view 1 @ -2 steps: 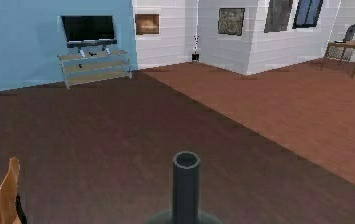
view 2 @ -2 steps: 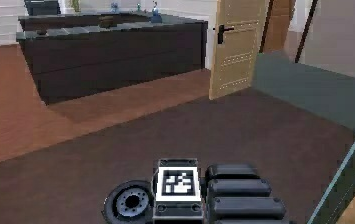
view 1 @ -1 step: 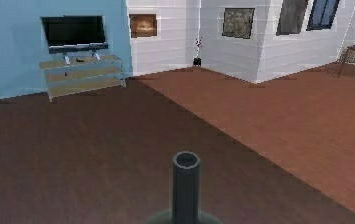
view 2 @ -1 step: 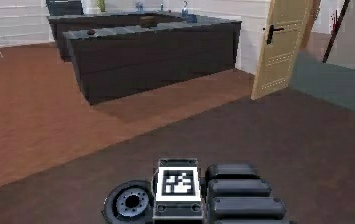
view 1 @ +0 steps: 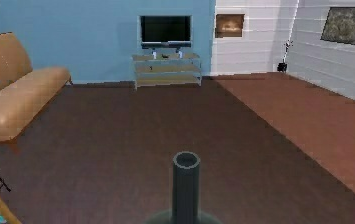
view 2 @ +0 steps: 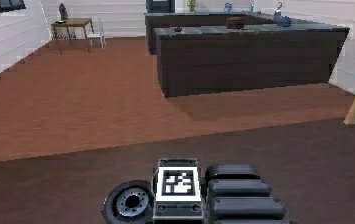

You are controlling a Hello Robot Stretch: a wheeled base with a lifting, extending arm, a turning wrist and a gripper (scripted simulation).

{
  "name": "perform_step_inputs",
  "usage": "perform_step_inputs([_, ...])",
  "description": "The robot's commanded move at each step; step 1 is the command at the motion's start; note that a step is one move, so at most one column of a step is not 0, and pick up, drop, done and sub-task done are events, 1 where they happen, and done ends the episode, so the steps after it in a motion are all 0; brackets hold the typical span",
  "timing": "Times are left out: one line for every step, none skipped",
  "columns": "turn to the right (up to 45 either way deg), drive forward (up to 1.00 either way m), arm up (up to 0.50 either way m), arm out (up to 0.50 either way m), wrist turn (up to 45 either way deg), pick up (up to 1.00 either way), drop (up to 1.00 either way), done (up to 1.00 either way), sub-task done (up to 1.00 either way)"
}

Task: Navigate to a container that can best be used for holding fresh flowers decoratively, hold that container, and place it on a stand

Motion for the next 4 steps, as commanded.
perform_step_inputs([0.0, 1.0, 0.0, 0.0, 0.0, 0.0, 0.0, 0.0, 0.0])
perform_step_inputs([0.0, 1.0, 0.0, 0.0, 0.0, 0.0, 0.0, 0.0, 0.0])
perform_step_inputs([0.0, 1.0, 0.0, 0.0, 0.0, 0.0, 0.0, 0.0, 0.0])
perform_step_inputs([-3.0, 0.0, 0.0, 0.0, 0.0, 0.0, 0.0, 0.0, 0.0])
